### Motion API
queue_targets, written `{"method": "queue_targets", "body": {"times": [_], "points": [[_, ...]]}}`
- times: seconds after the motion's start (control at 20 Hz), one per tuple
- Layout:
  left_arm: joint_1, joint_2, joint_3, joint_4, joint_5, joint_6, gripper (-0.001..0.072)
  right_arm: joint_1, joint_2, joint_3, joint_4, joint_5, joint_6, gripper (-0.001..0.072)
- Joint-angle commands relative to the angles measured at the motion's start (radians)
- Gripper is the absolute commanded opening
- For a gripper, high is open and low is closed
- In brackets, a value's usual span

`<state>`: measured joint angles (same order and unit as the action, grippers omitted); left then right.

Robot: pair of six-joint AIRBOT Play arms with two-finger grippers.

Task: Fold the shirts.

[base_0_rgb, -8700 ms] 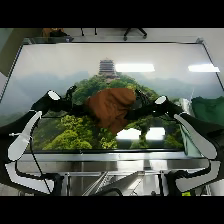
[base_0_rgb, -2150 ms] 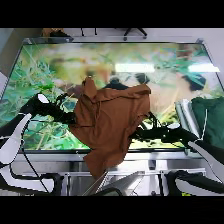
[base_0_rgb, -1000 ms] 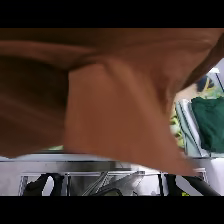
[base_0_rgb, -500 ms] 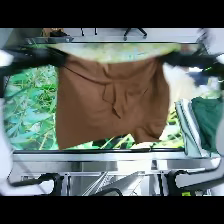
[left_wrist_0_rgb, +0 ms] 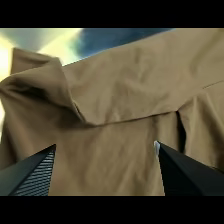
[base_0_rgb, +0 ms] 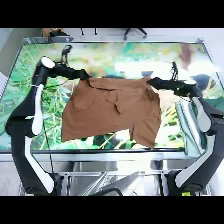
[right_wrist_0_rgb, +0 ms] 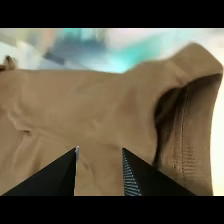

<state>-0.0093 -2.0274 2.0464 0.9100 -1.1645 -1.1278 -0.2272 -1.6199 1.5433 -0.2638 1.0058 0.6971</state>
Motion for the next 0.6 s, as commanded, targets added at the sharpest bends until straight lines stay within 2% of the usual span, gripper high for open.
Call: {"method": "queue_targets", "body": {"times": [0.0,0.15,0.25,0.35,0.55], "points": [[0.127,0.149,-0.063,0.006,-0.127,-0.101,0.0689,-0.097,0.106,0.016,-0.04,0.153,0.043,0.0325],[0.252,0.28,-0.166,0.016,-0.368,-0.183,0.0688,-0.21,0.241,0.003,-0.203,0.318,0.122,0.0323],[0.298,0.375,-0.349,0.053,-0.454,-0.22,0.0688,-0.259,0.319,-0.064,-0.245,0.406,0.13,0.0322],[0.323,0.481,-0.595,0.111,-0.435,-0.217,0.0688,-0.293,0.386,-0.161,-0.257,0.418,0.109,0.0322],[0.375,0.62,-1.029,0.164,-0.238,-0.153,0.0687,-0.314,0.436,-0.28,-0.256,0.41,0.077,0.0322]]}}
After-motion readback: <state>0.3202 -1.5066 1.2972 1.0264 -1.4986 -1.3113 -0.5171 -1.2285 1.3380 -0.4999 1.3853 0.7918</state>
